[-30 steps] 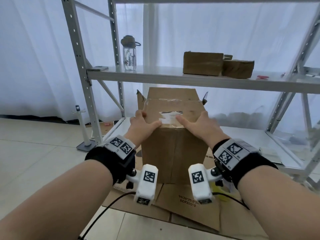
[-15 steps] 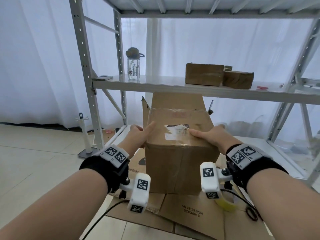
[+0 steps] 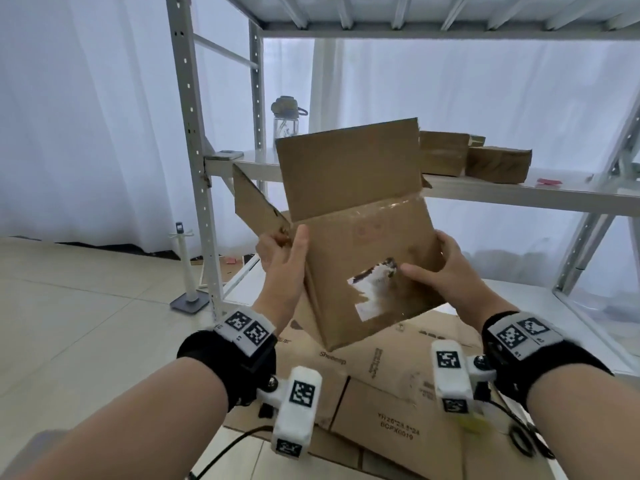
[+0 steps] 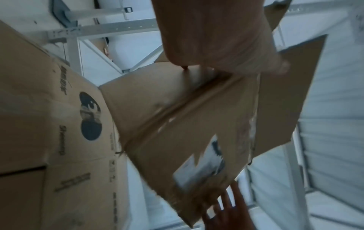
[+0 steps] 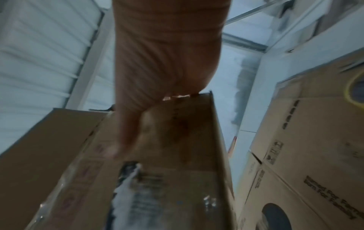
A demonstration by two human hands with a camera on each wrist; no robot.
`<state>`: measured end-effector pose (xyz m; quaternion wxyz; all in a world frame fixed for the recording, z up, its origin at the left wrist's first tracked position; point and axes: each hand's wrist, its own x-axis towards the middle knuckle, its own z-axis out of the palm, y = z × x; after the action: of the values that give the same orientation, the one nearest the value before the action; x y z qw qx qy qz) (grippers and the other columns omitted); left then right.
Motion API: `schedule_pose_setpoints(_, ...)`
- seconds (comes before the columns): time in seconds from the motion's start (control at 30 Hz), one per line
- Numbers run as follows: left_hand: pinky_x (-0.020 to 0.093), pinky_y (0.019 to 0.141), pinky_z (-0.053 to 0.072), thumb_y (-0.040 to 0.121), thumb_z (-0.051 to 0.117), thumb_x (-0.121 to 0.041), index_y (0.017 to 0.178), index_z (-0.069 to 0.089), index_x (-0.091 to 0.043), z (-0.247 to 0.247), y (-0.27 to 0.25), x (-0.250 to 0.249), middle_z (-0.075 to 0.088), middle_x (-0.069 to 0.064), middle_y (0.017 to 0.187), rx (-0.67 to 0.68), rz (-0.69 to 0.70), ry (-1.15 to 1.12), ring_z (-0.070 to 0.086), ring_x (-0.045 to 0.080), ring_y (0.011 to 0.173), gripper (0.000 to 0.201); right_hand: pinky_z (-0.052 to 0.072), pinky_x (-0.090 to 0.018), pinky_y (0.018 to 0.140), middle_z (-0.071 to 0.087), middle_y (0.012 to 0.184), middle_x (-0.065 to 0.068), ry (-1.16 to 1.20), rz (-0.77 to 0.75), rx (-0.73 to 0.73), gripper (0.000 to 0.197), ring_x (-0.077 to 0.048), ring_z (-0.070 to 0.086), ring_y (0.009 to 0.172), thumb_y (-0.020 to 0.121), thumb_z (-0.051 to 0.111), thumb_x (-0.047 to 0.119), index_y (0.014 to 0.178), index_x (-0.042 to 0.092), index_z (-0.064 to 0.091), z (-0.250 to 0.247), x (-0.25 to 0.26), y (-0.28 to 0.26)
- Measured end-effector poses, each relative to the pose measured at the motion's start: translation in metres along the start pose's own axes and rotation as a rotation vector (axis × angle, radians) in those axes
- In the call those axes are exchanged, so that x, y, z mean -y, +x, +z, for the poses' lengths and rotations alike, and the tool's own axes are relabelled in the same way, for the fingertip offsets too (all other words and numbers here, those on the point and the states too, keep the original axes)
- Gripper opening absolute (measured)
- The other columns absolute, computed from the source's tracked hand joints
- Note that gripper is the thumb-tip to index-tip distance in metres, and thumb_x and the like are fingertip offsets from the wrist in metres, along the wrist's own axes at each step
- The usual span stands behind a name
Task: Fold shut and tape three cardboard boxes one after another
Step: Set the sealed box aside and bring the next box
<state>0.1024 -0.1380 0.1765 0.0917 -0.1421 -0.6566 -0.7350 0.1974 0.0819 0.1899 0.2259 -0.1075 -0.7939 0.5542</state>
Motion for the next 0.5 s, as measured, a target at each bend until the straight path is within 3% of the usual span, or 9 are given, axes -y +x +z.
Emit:
schedule_pose_setpoints(0.07,0.029,0.104,0.028,0.095,0.037,-0.051,0.102,0.036,-0.024,0.002,-0.001,0.012,0.031,0.0,0.111,0.009,0.034,0.12,0.035,0.011,0.109,0.028,0.036,-0.028,0.094,0.044,0.132,0.006,0.152,0.073,-0.077,0.079,-0.012,0.047,0.114,0.084,0.065,0.045,0.148,0.028,0.022,0.001,-0.009,0.003)
schedule_pose_setpoints(0.17,0.029,0.107,0.031,0.091,0.05,-0.044,0.115,0.033,-0.023,0.002,-0.002,0.027,0.028,-0.001,0.118,0.012,0.139,0.23,0.032,0.007,0.11,0.037,0.028,-0.031,0.097,0.04,0.134,0.011,0.254,0.192,-0.124,0.074,-0.011,0.04,0.118,0.087,0.048,0.066,0.148,0.031,0.023,0.008,-0.027,0.008)
schedule_pose_setpoints(0.27,0.037,0.112,0.021,0.083,0.056,-0.054,0.142,0.021,-0.032,-0.004,0.007,0.045,0.019,-0.003,0.144,0.19,0.21,0.475,0.021,0.015,0.133,0.072,0.026,-0.048,0.112,0.033,0.151,0.007,0.189,0.274,-0.082,0.103,-0.02,0.033,0.137,0.062,0.046,0.091,0.147,0.039,0.022,0.015,-0.045,0.013)
schedule_pose_setpoints(0.33,0.041,0.113,0.014,0.086,0.043,-0.06,0.146,0.022,-0.036,-0.007,0.016,0.049,0.014,-0.002,0.151,0.339,0.246,0.632,0.013,0.02,0.141,0.068,0.025,-0.05,0.115,0.027,0.154,0.002,0.123,0.282,-0.083,0.1,-0.024,0.029,0.14,0.067,0.045,0.087,0.149,0.037,0.017,0.017,-0.049,0.018)
schedule_pose_setpoints(0.4,0.044,0.114,0.012,0.091,0.028,-0.065,0.144,0.032,-0.035,-0.011,0.028,0.05,0.022,0.002,0.149,0.468,0.291,0.742,0.017,0.024,0.141,0.061,0.026,-0.051,0.114,0.021,0.157,-0.001,0.071,0.31,-0.089,0.092,-0.027,0.027,0.141,0.075,0.045,0.08,0.15,0.037,0.012,0.02,-0.044,0.022)
schedule_pose_setpoints(0.47,0.046,0.114,0.022,0.087,0.03,-0.069,0.143,0.035,-0.033,-0.014,0.04,0.05,0.033,0.002,0.146,0.604,0.333,0.832,0.028,0.024,0.137,0.067,0.028,-0.055,0.112,0.014,0.159,-0.003,-0.005,0.367,-0.106,0.092,-0.032,0.024,0.142,0.079,0.046,0.076,0.151,0.037,0.004,0.02,-0.04,0.028)
schedule_pose_setpoints(0.5,0.045,0.113,0.027,0.084,0.04,-0.068,0.143,0.035,-0.032,-0.017,0.045,0.048,0.037,0.0,0.144,0.677,0.356,0.883,0.032,0.022,0.134,0.069,0.03,-0.057,0.11,0.011,0.16,-0.004,-0.018,0.41,-0.108,0.093,-0.034,0.024,0.142,0.082,0.047,0.074,0.152,0.035,-0.002,0.022,-0.036,0.03)
